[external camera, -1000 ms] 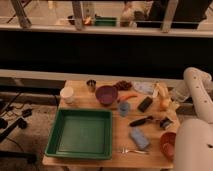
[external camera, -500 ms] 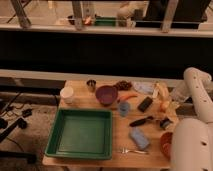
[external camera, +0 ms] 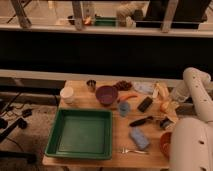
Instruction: Place apple in tray
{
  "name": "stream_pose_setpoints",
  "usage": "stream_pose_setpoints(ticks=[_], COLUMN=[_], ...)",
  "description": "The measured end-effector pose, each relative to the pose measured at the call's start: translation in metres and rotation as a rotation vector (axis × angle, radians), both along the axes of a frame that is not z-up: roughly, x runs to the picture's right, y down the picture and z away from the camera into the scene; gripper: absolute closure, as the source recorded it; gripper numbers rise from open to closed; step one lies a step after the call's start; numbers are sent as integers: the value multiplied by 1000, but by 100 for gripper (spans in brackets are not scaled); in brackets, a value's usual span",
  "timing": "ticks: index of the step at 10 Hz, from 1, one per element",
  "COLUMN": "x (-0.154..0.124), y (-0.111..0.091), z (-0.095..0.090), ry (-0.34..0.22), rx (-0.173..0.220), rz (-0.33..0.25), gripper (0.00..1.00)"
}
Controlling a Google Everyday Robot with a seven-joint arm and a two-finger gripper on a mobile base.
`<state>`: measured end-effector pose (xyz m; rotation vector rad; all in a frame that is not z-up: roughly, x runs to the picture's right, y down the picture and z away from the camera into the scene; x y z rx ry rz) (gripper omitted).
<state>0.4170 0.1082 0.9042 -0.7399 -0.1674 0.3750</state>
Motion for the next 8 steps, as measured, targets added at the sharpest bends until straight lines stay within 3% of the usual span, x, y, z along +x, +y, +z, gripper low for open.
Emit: stream_pose_setpoints(ticks=[2,4,8], x=[7,2,-28], y=[-7,-21,-44], z=[-18,-33,-72], ry=[-12,-24,-84], rx=[27,65,137], rz=[55,75,34], gripper=[78,96,98])
